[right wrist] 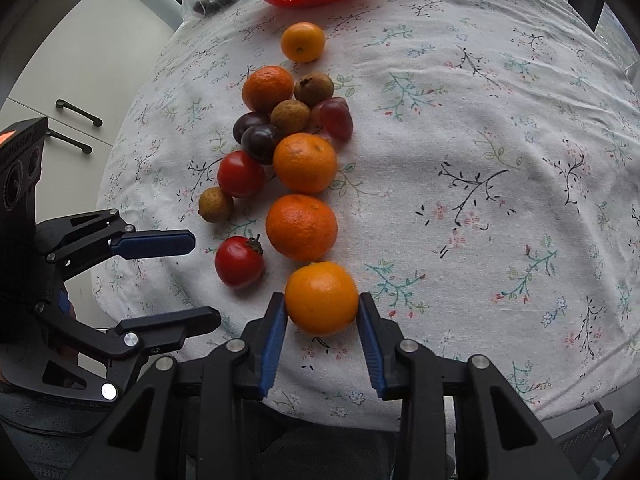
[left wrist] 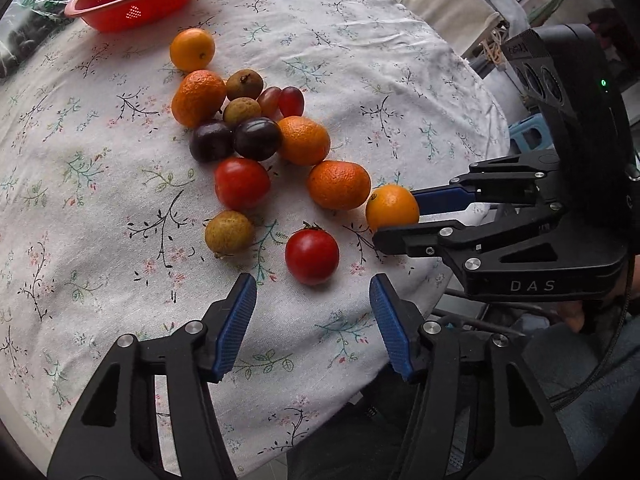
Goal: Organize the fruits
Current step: 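Grasp a tangerine with the right tool while the left tool grasps a red tomato, then carry the tangerine and tomato in both tools over the red colander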
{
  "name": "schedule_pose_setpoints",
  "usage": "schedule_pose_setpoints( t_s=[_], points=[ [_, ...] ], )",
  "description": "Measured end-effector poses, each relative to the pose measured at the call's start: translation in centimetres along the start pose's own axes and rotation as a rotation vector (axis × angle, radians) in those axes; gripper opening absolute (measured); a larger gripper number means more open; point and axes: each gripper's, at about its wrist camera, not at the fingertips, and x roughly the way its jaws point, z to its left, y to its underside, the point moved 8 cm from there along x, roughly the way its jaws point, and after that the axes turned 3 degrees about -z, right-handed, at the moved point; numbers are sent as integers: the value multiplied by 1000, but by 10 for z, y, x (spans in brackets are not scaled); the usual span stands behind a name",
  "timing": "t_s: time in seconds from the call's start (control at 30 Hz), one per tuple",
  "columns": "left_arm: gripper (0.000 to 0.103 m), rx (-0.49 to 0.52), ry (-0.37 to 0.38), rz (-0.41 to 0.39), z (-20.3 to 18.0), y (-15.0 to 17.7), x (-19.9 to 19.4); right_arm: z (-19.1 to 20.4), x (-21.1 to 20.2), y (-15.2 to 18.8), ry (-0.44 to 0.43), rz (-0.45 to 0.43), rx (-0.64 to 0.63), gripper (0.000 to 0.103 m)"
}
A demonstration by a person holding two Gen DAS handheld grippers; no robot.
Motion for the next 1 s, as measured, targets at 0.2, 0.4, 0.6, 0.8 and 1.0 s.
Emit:
schedule_pose_setpoints(
  t_s=[0.2, 0.4, 0.6, 0.8, 1.0],
  points=[
    [49, 16, -1, 20, -8, -6, 17, -3, -3, -3, 11, -16, -6, 38],
    [34, 35, -26, 38, -8, -12, 30, -15, -6, -2, 22, -21, 19, 38],
    [31, 66, -50, 29, -14, -17, 37, -20, -9, 0, 24, -25, 25, 38],
    [29, 61, -42, 22, -14, -16, 37, -21, -9, -1, 24, -29, 22, 38],
    [29, 40, 6, -13, -16, -15, 12, -22, -15, -8, 16, -38, 29, 38]
  ],
)
